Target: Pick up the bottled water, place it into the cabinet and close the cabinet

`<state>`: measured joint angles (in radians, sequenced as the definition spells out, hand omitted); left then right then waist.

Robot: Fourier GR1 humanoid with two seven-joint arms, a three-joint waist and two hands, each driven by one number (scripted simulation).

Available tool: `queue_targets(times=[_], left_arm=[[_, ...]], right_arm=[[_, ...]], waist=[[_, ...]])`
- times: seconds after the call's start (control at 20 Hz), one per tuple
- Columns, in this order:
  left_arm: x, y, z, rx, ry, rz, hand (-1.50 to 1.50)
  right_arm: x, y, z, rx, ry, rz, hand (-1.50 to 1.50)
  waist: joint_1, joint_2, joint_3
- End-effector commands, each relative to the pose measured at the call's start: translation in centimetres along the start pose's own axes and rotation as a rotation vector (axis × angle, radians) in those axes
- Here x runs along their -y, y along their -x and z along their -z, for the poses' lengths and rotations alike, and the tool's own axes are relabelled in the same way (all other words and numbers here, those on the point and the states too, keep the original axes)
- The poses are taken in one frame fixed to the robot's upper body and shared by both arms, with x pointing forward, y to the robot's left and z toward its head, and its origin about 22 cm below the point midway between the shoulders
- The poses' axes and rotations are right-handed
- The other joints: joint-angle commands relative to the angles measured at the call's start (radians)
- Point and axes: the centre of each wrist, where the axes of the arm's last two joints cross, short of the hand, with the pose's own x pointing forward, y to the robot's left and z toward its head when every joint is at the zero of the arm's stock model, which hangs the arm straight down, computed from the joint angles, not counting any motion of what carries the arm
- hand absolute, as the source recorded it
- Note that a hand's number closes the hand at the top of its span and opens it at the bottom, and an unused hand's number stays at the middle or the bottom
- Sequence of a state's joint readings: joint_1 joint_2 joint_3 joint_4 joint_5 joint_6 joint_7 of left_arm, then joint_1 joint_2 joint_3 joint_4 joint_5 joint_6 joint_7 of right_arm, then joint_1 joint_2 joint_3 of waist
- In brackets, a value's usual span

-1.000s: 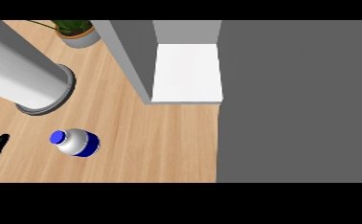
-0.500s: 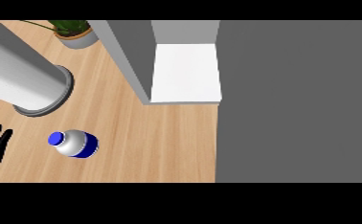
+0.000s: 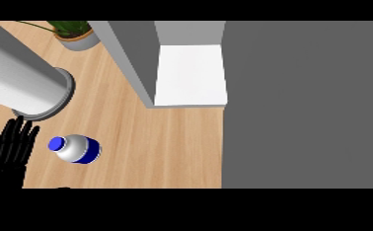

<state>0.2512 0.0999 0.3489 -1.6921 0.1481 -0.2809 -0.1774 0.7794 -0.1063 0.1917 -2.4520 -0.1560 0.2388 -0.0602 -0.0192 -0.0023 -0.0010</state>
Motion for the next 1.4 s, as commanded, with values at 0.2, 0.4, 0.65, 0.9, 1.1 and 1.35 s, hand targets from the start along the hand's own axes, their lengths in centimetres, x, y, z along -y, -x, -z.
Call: queue_targets(times=[0.2,0.4,0.65,0.9,1.1,1.35], left_arm=[[-0.8,5.9,2.3,-0.037,-0.07,-0.034,-1.5],[-0.9,9.6,1.2,-0.034,-0.074,-0.02,-1.5],[-1.5,13.0,-2.2,-0.065,-0.071,-0.034,-1.5],[-1.4,13.1,2.9,-0.073,0.023,-0.134,-1.5],[0.2,15.5,-0.1,-0.087,0.05,-0.198,-1.5],[2.1,15.8,2.6,-0.044,0.026,-0.235,-1.5]], right_arm=[[-1.3,-2.9,-1.7,0.053,-0.006,-0.028,-1.5],[-0.4,-3.7,-2.4,0.045,-0.015,-0.021,-1.5],[-0.8,-3.3,-2.8,0.037,-0.011,-0.004,-1.5],[-0.7,-3.6,-2.4,0.043,-0.026,-0.012,-1.5],[-1.1,-2.9,-3.3,0.031,-0.006,0.007,-1.5],[-0.6,-3.5,-3.4,0.039,-0.006,-0.007,-1.5]], waist=[[-0.01,0.0,-0.001],[-0.007,0.002,-0.001],[-0.006,0.002,-0.002],[-0.006,0.006,-0.002],[-0.005,0.001,-0.001],[-0.004,0.003,-0.001]])
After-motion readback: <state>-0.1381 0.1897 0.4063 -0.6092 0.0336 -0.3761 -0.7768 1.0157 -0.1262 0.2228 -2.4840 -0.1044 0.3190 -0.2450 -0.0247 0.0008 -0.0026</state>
